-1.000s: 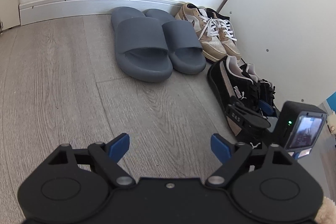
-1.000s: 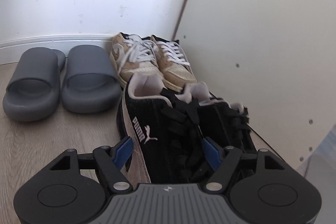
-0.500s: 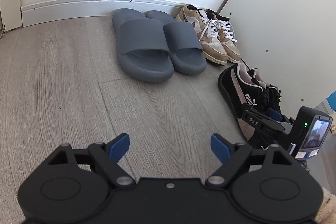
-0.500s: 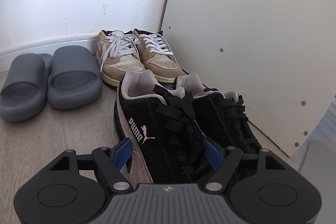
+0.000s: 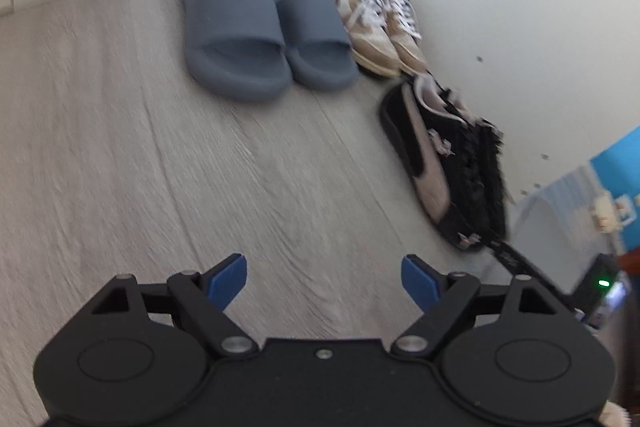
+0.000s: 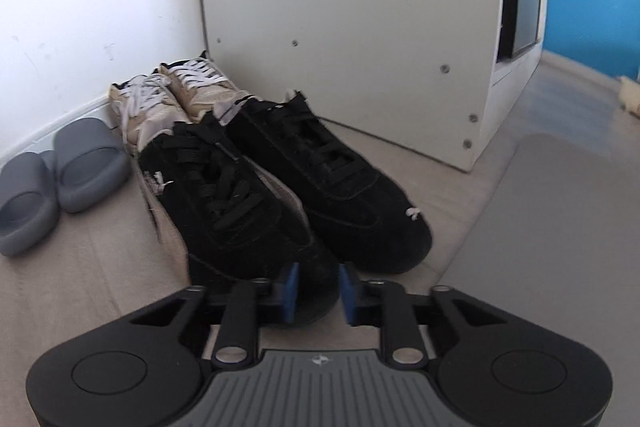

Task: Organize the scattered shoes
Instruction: 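Open the right gripper to release the Puma sneakers and withdraw, then push the Puma sneakers closer to the tan sneakers with the right gripper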

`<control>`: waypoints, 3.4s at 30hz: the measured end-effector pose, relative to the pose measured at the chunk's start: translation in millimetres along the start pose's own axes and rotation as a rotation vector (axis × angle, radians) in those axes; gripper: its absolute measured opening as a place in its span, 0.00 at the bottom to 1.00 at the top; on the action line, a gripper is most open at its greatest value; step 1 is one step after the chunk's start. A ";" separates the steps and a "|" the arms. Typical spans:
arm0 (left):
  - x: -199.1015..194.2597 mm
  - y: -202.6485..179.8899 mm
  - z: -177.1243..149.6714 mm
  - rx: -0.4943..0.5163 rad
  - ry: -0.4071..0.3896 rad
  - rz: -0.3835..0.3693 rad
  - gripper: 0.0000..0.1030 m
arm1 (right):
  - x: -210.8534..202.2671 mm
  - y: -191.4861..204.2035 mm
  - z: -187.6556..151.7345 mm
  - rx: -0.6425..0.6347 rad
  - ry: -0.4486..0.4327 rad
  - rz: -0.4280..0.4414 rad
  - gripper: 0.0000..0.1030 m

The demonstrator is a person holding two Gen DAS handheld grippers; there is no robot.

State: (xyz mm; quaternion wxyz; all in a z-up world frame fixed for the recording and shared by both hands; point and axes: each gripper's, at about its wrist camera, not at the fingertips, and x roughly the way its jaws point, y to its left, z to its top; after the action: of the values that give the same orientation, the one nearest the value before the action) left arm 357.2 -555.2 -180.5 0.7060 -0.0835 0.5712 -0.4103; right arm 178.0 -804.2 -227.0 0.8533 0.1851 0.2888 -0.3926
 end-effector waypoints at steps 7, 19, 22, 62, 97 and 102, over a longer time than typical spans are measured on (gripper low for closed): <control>-5.2 -10.3 -27.3 -0.069 0.136 -0.132 0.83 | -0.8 18.8 -3.0 0.046 0.017 -0.046 0.42; -38.5 -14.2 2.1 -0.097 0.103 -0.114 0.83 | 5.6 36.1 -5.9 0.095 0.105 -0.095 0.49; -48.4 -30.1 21.4 0.035 0.092 -0.001 0.79 | 8.4 48.7 -3.1 0.103 0.103 -0.100 0.51; -74.6 -100.7 129.9 -0.043 0.247 -0.313 0.83 | 39.7 111.5 35.1 0.006 0.043 -0.072 0.61; -17.3 -64.8 99.1 -0.083 0.218 -0.087 0.83 | 68.9 75.1 62.7 -0.149 -0.043 -0.049 0.63; -29.7 -52.9 96.7 -0.089 0.173 -0.045 0.83 | 40.6 82.7 54.5 -0.170 -0.045 0.003 0.63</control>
State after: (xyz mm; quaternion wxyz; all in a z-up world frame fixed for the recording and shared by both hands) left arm 415.9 -603.5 -95.4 0.6401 -0.0916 0.6457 -0.4061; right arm 282.5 -805.1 -203.8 0.8727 0.1037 0.3018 -0.3696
